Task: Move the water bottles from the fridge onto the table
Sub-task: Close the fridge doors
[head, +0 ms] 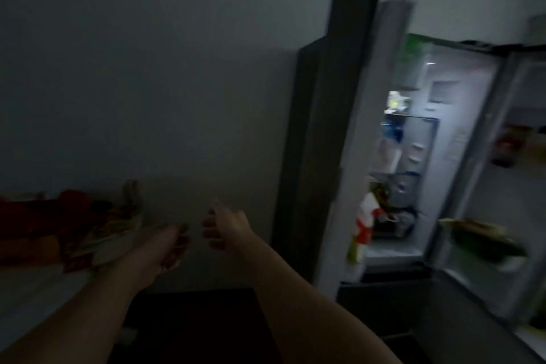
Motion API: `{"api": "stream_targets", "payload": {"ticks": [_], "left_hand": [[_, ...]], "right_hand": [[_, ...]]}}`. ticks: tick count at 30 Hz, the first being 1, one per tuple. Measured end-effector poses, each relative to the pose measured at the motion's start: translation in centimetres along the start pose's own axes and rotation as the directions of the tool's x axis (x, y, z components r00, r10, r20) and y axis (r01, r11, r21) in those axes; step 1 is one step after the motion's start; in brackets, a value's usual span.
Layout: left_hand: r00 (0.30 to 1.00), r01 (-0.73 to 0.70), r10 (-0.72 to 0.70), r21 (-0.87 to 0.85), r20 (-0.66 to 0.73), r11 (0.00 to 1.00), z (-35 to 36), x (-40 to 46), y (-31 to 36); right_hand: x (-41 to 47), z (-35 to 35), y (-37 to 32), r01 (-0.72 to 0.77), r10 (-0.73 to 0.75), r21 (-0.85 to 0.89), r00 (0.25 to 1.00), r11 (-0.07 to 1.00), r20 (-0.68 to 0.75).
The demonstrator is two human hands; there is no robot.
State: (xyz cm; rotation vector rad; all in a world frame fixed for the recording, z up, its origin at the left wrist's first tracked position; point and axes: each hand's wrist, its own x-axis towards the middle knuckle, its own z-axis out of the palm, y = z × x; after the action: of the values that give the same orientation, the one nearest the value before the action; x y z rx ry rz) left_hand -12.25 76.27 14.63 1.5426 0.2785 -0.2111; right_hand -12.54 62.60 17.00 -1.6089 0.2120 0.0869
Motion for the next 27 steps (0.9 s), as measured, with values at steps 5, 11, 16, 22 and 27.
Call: {"api": "stream_targets", "payload": {"ticks": [5,11,16,22,27], "left_hand": [[0.994,-0.040,0.034,0.053,0.104,0.998,10.9,-2.8,-1.1],[0.993,-0.078,0.069,0.089,0.101,0.993,21.5,-4.8,-1.7],[0.980,-0.191,0.198,0.143,-0.033,0.971,27.8,-6.6,0.3],[0.828,-0.351,0.410,0.216,-0.381,0.911,30.3,-8.0,7.3],[0.838,-0.419,0.433,0.115,-0.333,0.901,31.8,-6.9,9.5]], "right_hand": [[-4.7,-12.1,1.4,0.009,-0.003,0.058,0.995,0.998,-0.104],[-8.7,-24.5,3.4,-0.011,0.015,0.056,0.998,0.998,-0.057],[-9.4,-33.5,3.6,-0.021,0.031,0.135,0.997,0.991,-0.071],[-8.9,-35.6,1.3,0.018,-0.021,0.064,0.999,0.998,0.036],[-8.2,-32.5,0.1,0.168,-0.169,0.024,0.971,0.986,0.170]]}}
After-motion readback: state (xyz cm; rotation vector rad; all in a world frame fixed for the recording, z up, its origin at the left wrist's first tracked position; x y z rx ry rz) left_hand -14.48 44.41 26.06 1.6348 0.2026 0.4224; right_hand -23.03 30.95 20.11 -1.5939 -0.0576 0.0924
